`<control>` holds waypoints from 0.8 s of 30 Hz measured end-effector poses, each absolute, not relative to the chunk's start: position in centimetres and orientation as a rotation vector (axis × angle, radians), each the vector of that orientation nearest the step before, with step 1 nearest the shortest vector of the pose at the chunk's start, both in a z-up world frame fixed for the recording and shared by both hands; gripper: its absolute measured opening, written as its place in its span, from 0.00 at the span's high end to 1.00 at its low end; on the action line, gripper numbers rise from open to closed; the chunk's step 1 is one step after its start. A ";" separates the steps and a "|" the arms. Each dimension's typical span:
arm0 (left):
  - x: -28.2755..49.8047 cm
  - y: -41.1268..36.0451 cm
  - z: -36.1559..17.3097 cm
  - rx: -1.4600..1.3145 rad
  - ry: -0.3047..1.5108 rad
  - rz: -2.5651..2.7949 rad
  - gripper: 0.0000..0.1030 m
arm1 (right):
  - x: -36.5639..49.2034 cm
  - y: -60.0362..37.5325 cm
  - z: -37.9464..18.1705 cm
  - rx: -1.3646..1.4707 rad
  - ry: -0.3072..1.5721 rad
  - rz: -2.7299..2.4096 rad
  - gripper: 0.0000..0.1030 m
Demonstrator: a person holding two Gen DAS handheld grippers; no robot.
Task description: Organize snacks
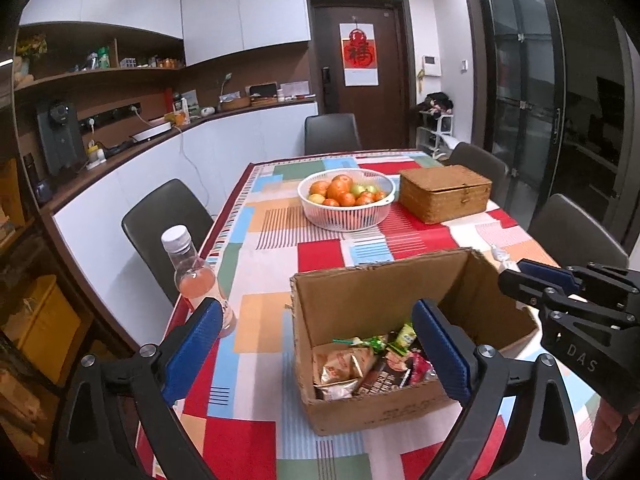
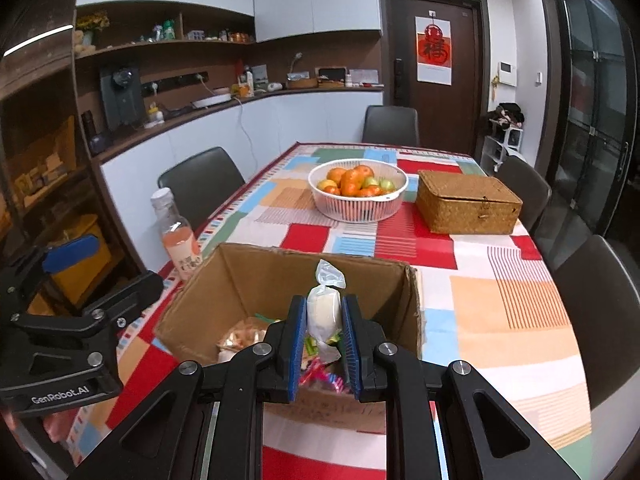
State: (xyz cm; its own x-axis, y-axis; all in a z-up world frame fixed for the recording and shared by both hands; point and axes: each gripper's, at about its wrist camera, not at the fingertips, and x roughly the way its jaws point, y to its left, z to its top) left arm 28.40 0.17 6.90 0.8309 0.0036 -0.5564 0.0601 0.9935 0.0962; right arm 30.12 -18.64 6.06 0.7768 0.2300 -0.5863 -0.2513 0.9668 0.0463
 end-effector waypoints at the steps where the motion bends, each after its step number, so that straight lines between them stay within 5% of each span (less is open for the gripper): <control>1: 28.5 0.2 6.8 0.114 0.590 -0.028 0.06 | 30.3 -18.6 6.0 -0.033 0.633 0.258 0.81; 5: 28.3 0.1 6.9 0.122 0.581 -0.020 0.06 | 30.8 -18.8 5.7 -0.018 0.661 0.248 0.66; 11: 26.7 -0.2 7.1 0.133 0.559 -0.020 0.04 | 29.1 -18.8 5.7 -0.034 0.645 0.233 0.65; 24: 19.2 -0.5 8.8 0.132 0.448 -0.018 0.00 | 21.7 -20.0 7.2 -0.062 0.538 0.170 0.35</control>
State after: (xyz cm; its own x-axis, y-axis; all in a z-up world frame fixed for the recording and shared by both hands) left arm 19.19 -0.45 8.84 0.9012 0.0121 -0.4333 0.0461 0.9913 0.1236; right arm 21.69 -20.00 7.22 0.8450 0.1446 -0.5148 -0.1770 0.9841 -0.0141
